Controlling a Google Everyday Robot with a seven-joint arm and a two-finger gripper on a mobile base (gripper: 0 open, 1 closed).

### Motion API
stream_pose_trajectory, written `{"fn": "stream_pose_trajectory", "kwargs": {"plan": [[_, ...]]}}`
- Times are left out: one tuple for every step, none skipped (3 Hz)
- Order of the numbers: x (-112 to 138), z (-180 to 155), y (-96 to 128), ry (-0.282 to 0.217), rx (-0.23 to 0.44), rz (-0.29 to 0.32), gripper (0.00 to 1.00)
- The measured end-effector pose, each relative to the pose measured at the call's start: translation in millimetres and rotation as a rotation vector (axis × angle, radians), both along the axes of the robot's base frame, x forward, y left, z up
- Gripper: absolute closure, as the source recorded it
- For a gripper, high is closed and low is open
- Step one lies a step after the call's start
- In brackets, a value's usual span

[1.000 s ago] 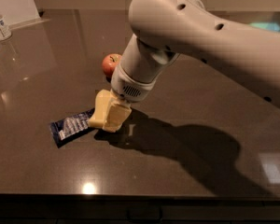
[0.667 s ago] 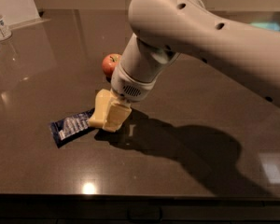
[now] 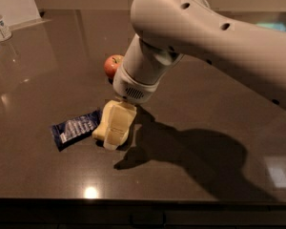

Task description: Move sponge near rxbar blueberry

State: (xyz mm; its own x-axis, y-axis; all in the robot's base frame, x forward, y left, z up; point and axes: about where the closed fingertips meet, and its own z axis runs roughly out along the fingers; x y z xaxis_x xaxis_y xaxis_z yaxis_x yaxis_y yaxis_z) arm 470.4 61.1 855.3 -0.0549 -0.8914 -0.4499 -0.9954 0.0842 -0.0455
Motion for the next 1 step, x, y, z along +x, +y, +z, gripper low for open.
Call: {"fn": "stream_pose_trajectory", "kwargs": {"plan": [[0.0, 0.0, 0.0, 0.000, 0.000, 0.000, 0.00]]}}
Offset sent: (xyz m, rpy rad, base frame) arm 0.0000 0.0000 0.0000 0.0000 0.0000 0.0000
